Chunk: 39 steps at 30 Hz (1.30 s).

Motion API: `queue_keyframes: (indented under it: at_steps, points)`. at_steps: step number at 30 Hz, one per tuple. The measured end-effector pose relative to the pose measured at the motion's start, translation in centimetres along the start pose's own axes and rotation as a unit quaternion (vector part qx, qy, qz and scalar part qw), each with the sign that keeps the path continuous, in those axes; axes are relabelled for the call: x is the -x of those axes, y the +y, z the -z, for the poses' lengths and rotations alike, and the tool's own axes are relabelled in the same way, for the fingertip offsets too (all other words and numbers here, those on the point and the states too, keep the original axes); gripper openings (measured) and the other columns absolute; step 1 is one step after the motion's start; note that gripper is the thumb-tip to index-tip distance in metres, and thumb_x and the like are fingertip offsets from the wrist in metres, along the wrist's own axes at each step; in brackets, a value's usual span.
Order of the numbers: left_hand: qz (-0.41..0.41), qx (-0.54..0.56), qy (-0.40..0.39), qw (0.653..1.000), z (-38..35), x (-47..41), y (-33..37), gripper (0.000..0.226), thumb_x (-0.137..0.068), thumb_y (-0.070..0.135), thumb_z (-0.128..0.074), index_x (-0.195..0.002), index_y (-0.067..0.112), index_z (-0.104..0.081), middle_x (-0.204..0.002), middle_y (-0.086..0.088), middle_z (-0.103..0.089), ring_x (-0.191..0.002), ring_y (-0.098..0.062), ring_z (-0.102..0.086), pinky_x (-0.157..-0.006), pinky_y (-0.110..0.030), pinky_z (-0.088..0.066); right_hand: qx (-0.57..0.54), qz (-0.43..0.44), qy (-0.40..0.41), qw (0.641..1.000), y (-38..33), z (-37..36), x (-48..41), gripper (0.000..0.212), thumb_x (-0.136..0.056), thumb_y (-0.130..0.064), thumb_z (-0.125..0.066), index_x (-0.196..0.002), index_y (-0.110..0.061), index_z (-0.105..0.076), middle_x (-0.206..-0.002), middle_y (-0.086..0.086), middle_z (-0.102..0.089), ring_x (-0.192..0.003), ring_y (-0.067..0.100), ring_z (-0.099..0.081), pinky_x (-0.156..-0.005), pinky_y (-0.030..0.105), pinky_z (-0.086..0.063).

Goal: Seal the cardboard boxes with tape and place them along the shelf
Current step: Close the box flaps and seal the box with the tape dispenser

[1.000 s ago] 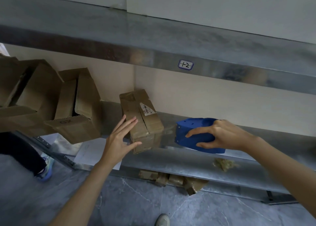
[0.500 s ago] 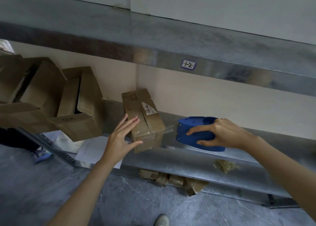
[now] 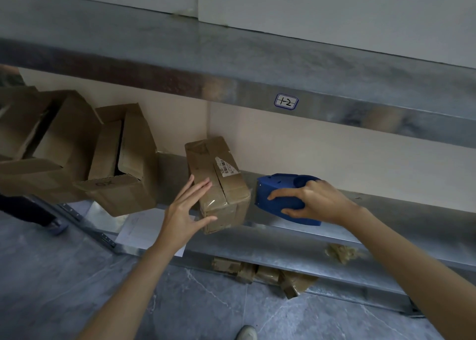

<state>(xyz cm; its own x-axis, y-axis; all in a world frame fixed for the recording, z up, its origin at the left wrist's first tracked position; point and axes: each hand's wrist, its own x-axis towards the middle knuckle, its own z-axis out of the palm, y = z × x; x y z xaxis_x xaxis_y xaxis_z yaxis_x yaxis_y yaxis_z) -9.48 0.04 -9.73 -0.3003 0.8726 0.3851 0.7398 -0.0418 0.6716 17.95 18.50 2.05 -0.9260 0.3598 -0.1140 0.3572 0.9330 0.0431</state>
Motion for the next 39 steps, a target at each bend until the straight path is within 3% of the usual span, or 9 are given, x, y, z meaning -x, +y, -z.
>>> queue_keyframes:
  at_steps: [3, 6, 10, 15, 21, 29, 32, 36, 39]
  points:
    - [-0.006, 0.007, -0.002, 1.0, 0.0, 0.0, 0.0, 0.085, -0.073, 0.038, -0.083, -0.148, 0.026, -0.045, -0.154, 0.023, -0.037, -0.15, -0.008, -0.018, -0.117, -0.022, -0.017, -0.004, 0.017, 0.047, 0.999, -0.9, -0.3, -0.6, 0.042, -0.091, -0.041, -0.063, -0.132, -0.04, -0.056, -0.051, -0.007, -0.038, -0.043, 0.012, -0.034, -0.045, 0.026, -0.033]
    - [-0.007, 0.015, -0.005, 1.0, 0.1, 0.1, 0.2, 0.085, -0.073, 0.036, -0.083, -0.148, 0.024, -0.045, -0.154, 0.019, -0.038, -0.151, -0.01, -0.018, -0.118, -0.013, -0.013, 0.028, 0.022, 0.042, 0.998, -2.1, -1.0, -1.0, 0.042, -0.096, -0.041, -0.054, -0.138, -0.041, -0.051, -0.054, -0.001, -0.053, -0.047, 0.018, -0.049, -0.046, 0.028, -0.038]
    - [-0.002, 0.02, -0.003, 1.0, 0.1, 0.1, 0.5, 0.084, -0.074, 0.036, -0.082, -0.148, 0.024, -0.044, -0.154, 0.017, -0.039, -0.151, -0.01, -0.018, -0.118, -0.013, -0.013, 0.039, 0.03, 0.072, 0.996, -2.8, -1.4, -1.0, 0.038, -0.085, -0.032, -0.074, -0.122, -0.032, -0.067, -0.044, 0.003, -0.051, -0.038, 0.022, -0.049, -0.036, 0.027, -0.038]
    - [0.003, 0.023, 0.001, 1.0, -0.1, 0.1, 0.6, 0.084, -0.073, 0.031, -0.084, -0.148, 0.022, -0.046, -0.154, 0.015, -0.04, -0.151, -0.01, -0.018, -0.118, -0.014, -0.014, 0.037, 0.016, 0.106, 0.994, -3.3, -2.5, -1.8, 0.038, -0.081, -0.031, -0.077, -0.118, -0.029, -0.069, -0.042, 0.002, -0.05, -0.034, 0.022, -0.048, -0.033, 0.027, -0.04]
    - [0.011, 0.015, -0.002, 1.0, 0.1, 0.0, 0.6, 0.086, -0.071, 0.032, -0.086, -0.147, 0.025, -0.046, -0.154, 0.017, -0.04, -0.15, -0.007, -0.018, -0.117, -0.01, -0.012, 0.017, -0.049, 0.056, 0.997, -2.4, -5.1, -3.9, 0.046, -0.1, -0.047, -0.04, -0.146, -0.04, -0.036, -0.084, 0.005, -0.069, -0.068, 0.024, -0.064, -0.052, 0.031, -0.045]
    - [0.023, 0.007, 0.002, 1.0, 0.2, 0.1, 1.0, 0.086, -0.071, 0.033, -0.087, -0.147, 0.027, -0.046, -0.153, 0.021, -0.039, -0.15, -0.005, -0.018, -0.116, -0.01, -0.013, -0.175, -0.211, 0.004, 0.962, 0.1, -9.3, -4.3, 0.053, -0.094, -0.038, -0.058, -0.142, -0.039, -0.039, -0.112, 0.008, -0.068, -0.084, 0.029, -0.064, -0.066, 0.037, -0.054]
    - [0.026, 0.002, 0.007, 1.0, 0.1, 0.1, 1.0, 0.086, -0.072, 0.035, -0.086, -0.147, 0.027, -0.045, -0.153, 0.023, -0.038, -0.15, -0.004, -0.018, -0.116, -0.012, -0.013, -0.187, -0.224, -0.007, 0.956, 0.7, -10.2, -4.6, 0.053, -0.096, -0.037, -0.055, -0.144, -0.042, -0.033, -0.112, 0.008, -0.068, -0.083, 0.029, -0.064, -0.065, 0.038, -0.055]
    - [0.032, 0.005, 0.009, 0.999, 0.0, 0.1, 0.9, 0.087, -0.072, 0.034, -0.086, -0.148, 0.028, -0.045, -0.154, 0.022, -0.037, -0.15, -0.005, -0.017, -0.117, -0.026, -0.018, -0.228, -0.24, -0.023, 0.943, 1.3, -11.1, -5.3, 0.057, -0.099, -0.035, -0.053, -0.148, -0.039, -0.025, -0.108, 0.013, -0.068, -0.075, 0.027, -0.065, -0.063, 0.039, -0.056]
    - [0.035, 0.011, 0.006, 0.999, 0.0, 0.2, 1.0, 0.087, -0.072, 0.033, -0.086, -0.148, 0.028, -0.044, -0.154, 0.022, -0.037, -0.15, -0.005, -0.017, -0.118, -0.033, -0.02, -0.252, -0.228, -0.048, 0.939, 1.8, -11.3, -5.5, 0.059, -0.099, -0.031, -0.052, -0.15, -0.036, -0.022, -0.086, 0.012, -0.067, -0.065, 0.024, -0.063, -0.058, 0.036, -0.053]
